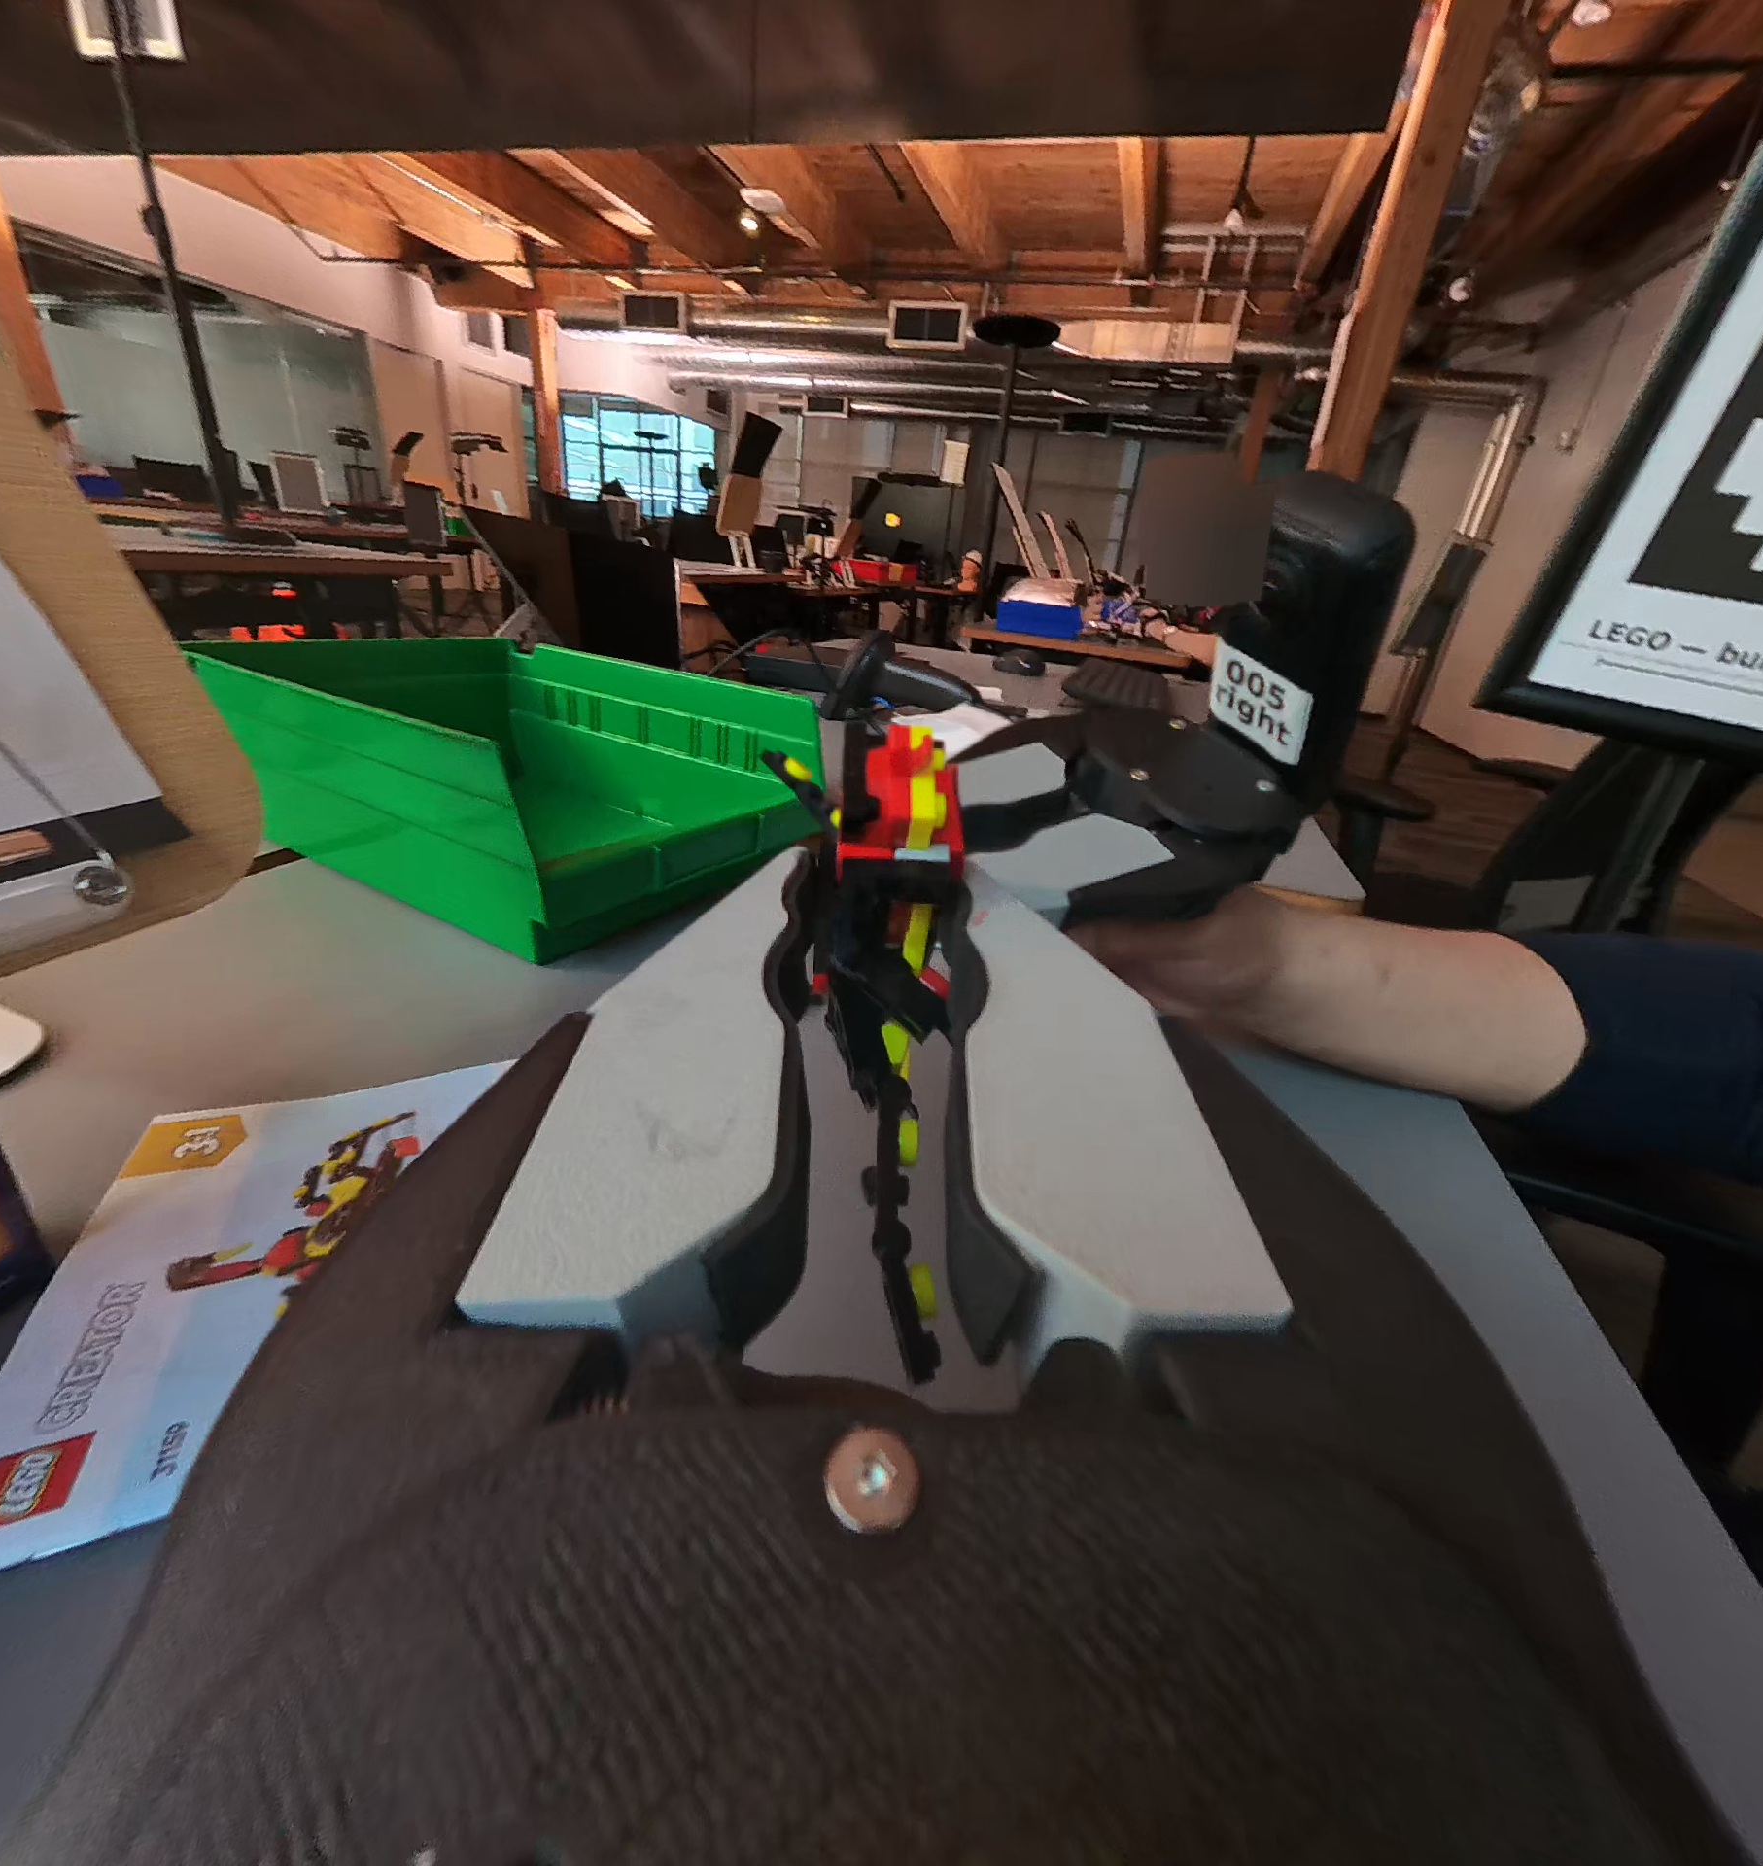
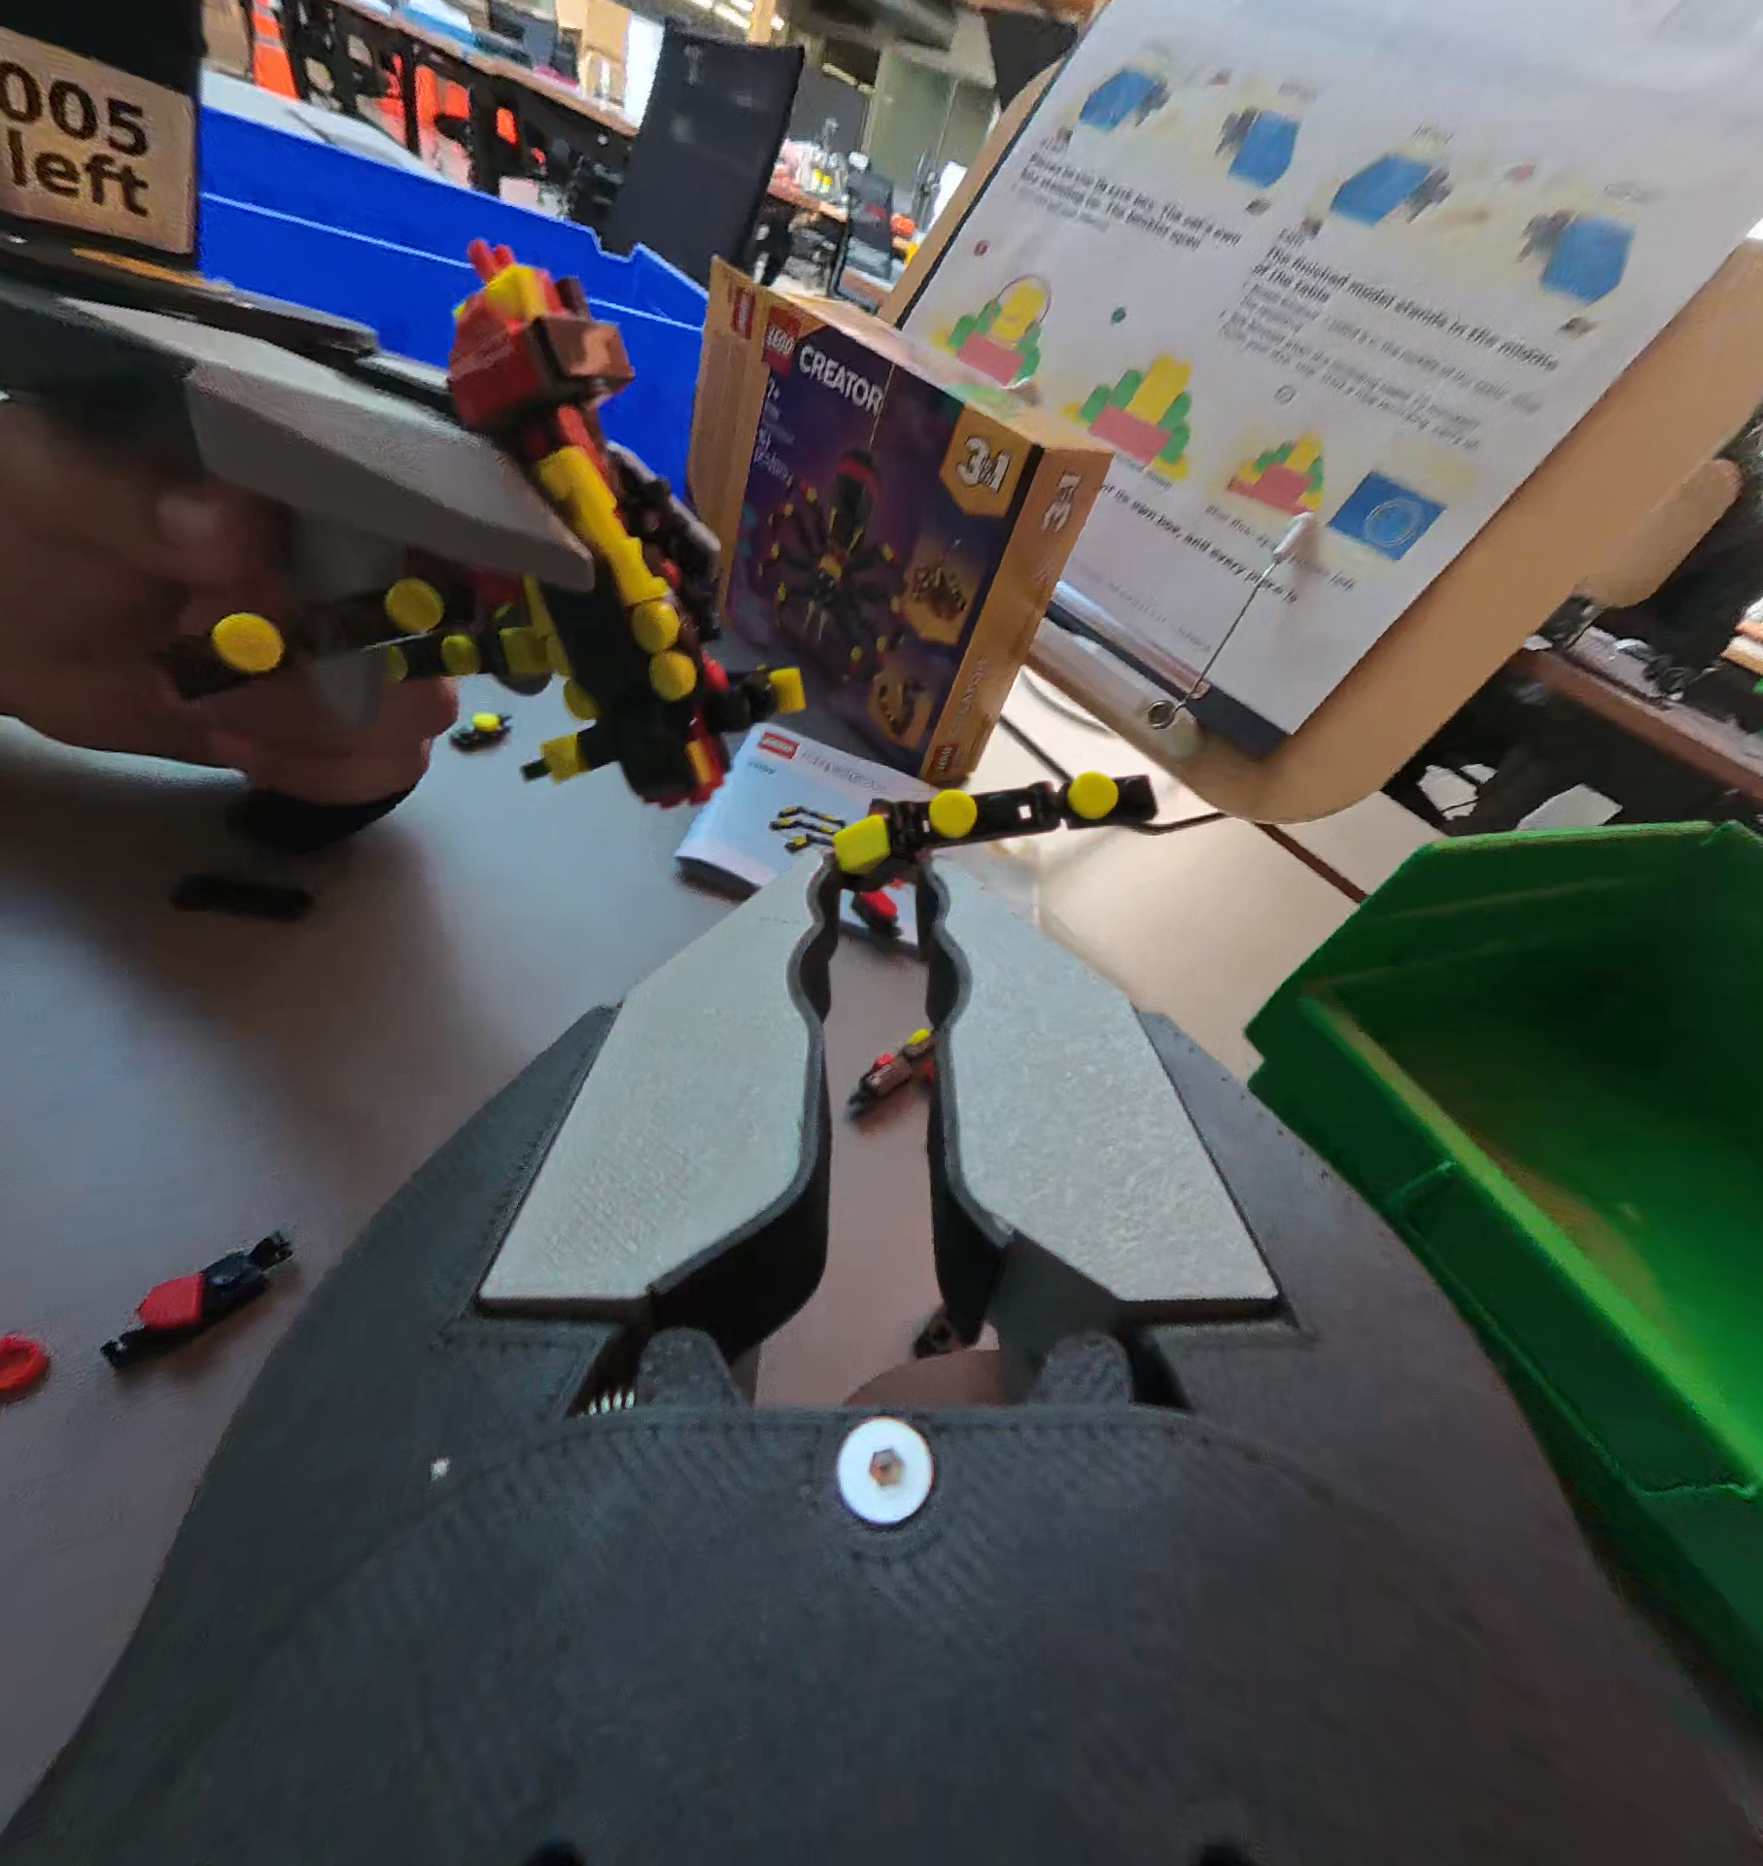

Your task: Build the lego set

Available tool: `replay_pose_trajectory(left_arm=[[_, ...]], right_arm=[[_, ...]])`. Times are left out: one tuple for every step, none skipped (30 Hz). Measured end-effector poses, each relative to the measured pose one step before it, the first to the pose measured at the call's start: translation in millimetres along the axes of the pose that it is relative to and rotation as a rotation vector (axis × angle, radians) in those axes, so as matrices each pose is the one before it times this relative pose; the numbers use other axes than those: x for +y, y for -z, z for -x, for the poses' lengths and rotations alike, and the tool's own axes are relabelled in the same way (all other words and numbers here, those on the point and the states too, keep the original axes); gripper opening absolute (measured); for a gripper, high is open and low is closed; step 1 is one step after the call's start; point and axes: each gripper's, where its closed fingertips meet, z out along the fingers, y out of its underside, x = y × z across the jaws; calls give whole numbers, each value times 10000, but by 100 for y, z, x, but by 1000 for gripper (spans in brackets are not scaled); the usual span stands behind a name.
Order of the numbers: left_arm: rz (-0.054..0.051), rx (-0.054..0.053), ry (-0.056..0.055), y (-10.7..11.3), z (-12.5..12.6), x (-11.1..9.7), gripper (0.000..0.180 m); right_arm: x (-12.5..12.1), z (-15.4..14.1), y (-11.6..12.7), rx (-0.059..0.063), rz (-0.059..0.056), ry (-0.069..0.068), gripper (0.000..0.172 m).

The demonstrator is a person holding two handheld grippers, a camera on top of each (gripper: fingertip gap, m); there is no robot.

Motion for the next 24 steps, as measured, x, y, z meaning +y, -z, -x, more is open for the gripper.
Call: replay_pose_trajectory(left_arm=[[-96,-181,92,179,461,-206,21],[-86,-208,31,154,454,-193,22],[-52,-199,7,111,401,-110,22],[20,-106,28,51,243,-2,22],[48,-77,18,21,171,49,22],[21,-93,-17,-1,134,52,22],[36,-62,-35,-26,62,65,22],[54,-53,-53,-40,39,75,22],[48,-18,-48,-38,-4,74,22],[49,10,-18,-36,-43,72,22],[40,8,-2,-44,-35,77,22],[39,-30,-6,-33,40,83,22],[39,-47,-9,-16,76,69,22],[15,-21,9,-15,38,23,22],[-2,15,36,6,6,-10,22],[-10,-6,32,17,29,-22,22],[-25,-30,-1,20,69,-33,22],[-18,-9,-14,10,22,-28,22],[-39,-6,-16,13,10,-48,22],[-73,27,-33,8,-56,-83,22],[-94,58,-53,17,-124,-122,22],[-77,1,-78,0,-73,-112,22],[-51,-21,-133,-3,-60,-77,22],[-17,-54,-169,-22,-22,-35,22]], right_arm=[[85,406,-68,-283,38,-104,12],[269,456,-103,-352,109,-247,12],[495,387,-166,-364,288,-359,12],[470,354,-178,-362,256,-341,13],[285,230,-111,-298,179,-261,13],[84,-85,13,-63,47,-212,13],[-105,-141,104,21,-99,-114,13],[-143,-50,131,-9,-125,-50,13],[6,70,70,-65,-14,-18,15],[236,157,-24,-124,157,-27,20],[288,166,-93,-118,212,-40,24],[144,31,-94,-18,113,-15,26],[2,-9,-39,29,8,21,26],[-41,18,3,3,-33,16,26],[-30,-30,25,12,-27,-33,26],[-73,-24,36,-6,-51,-62,26],[-203,7,43,-17,-124,-40,25],[-369,140,66,-54,-231,27,25],[-491,376,79,-145,-303,83,25],[-553,658,49,-281,-334,71,24],[-568,897,-6,-422,-336,-2,25],[-454,920,-94,-456,-267,-86,26],[-235,796,-163,-415,-143,-132,26],[-71,716,-181,-410,-51,-145,26]])
